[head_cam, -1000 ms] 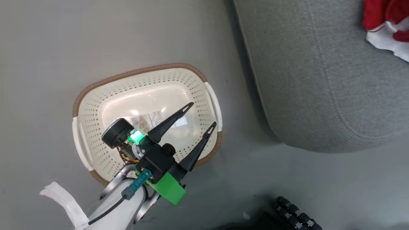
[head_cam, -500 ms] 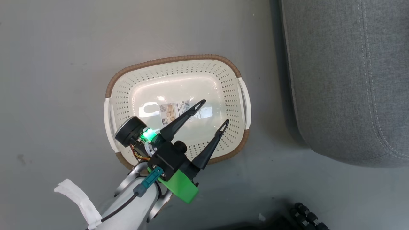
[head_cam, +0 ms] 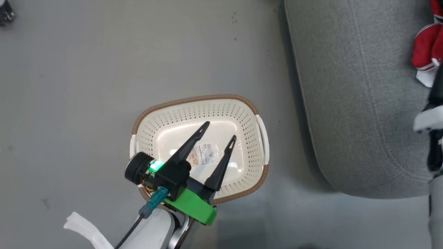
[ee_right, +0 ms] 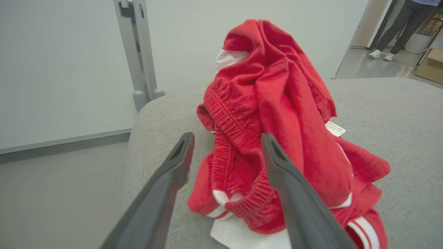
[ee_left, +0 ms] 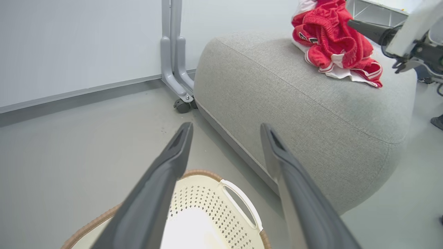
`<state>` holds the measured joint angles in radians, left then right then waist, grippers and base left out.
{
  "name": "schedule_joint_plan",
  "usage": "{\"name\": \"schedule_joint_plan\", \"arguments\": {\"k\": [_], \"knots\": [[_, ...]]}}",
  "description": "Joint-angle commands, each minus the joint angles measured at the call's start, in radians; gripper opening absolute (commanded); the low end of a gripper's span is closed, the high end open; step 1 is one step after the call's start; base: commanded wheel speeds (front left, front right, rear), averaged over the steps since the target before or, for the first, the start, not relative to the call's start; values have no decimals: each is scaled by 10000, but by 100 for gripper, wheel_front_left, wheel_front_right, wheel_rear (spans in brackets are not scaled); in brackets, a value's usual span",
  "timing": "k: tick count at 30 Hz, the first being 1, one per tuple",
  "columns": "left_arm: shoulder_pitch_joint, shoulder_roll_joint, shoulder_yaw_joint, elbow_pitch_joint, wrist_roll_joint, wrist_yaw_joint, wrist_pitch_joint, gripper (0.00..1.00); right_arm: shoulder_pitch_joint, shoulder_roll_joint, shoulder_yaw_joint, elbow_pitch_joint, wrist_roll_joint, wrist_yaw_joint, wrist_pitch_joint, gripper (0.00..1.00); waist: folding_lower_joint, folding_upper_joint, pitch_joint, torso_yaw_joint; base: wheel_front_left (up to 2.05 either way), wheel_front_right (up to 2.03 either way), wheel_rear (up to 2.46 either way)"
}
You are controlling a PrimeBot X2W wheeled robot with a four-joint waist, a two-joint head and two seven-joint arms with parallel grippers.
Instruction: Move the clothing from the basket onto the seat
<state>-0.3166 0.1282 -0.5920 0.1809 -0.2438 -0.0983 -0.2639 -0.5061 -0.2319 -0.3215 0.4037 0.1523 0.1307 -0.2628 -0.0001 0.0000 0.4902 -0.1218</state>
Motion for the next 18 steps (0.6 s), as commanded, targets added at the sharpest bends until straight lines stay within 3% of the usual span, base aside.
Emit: {"name": "schedule_joint_plan", "arguments": {"k": [1,8,12,18], "knots": [[341,-92,253,123,-100,121,-3,100,516,155,349,-202,149,-1,-29,100,1,0,-1353,218,0,0,0],[1523,-608,1638,630,-328,998,-4,100,2570,743,2656,-1259,573,-1,-28,100,1,0,-3011,698,0,0,0],[2113,-699,2228,625,-354,1169,-5,100,3492,939,3770,-1725,617,-1,-29,100,1,0,-3908,994,0,0,0],[2966,-755,3247,143,-372,1269,-4,100,4553,1208,4286,-2375,571,-1,-29,100,1,0,-5034,1316,0,0,0]]}}
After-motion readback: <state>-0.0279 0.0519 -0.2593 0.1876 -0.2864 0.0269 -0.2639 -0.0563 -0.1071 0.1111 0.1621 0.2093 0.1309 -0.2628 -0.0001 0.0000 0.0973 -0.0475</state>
